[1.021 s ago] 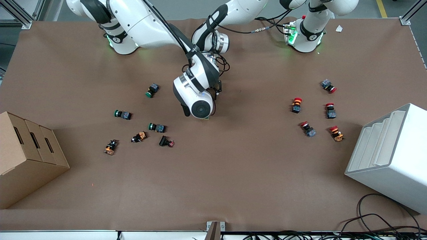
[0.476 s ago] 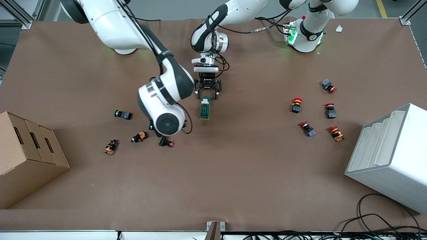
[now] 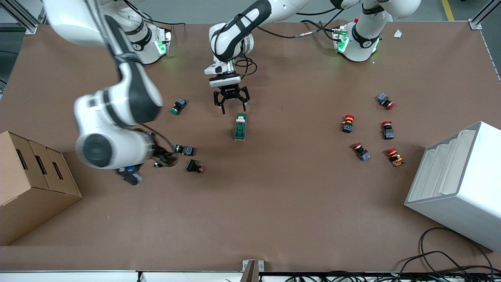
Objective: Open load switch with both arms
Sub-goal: 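Raise the right gripper away while the left gripper lifts off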
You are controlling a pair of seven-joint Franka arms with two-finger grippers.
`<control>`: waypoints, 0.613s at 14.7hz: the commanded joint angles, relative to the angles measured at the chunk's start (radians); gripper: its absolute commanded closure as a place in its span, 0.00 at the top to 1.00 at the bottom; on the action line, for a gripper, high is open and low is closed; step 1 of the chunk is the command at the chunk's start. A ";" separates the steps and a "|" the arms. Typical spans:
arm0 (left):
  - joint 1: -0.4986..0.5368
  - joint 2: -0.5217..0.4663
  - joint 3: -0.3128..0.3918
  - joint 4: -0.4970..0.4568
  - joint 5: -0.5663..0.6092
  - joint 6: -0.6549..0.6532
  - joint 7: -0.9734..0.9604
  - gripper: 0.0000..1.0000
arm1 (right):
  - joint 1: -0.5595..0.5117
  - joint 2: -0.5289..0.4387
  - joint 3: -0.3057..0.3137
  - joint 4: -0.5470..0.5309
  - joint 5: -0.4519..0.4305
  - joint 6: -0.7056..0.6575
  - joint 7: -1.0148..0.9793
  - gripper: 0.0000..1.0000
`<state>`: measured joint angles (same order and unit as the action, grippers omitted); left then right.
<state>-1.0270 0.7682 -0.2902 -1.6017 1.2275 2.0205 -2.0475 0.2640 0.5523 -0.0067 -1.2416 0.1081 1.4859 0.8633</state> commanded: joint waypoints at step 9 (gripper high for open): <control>0.261 -0.368 -0.007 0.037 -0.629 -0.003 0.780 1.00 | -0.250 -0.199 0.022 -0.078 -0.152 -0.004 -0.783 1.00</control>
<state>-0.8124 0.4537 -0.2918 -1.5489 0.6752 2.0193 -1.3618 0.0276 0.4031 -0.0066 -1.2621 0.0113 1.4713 0.1174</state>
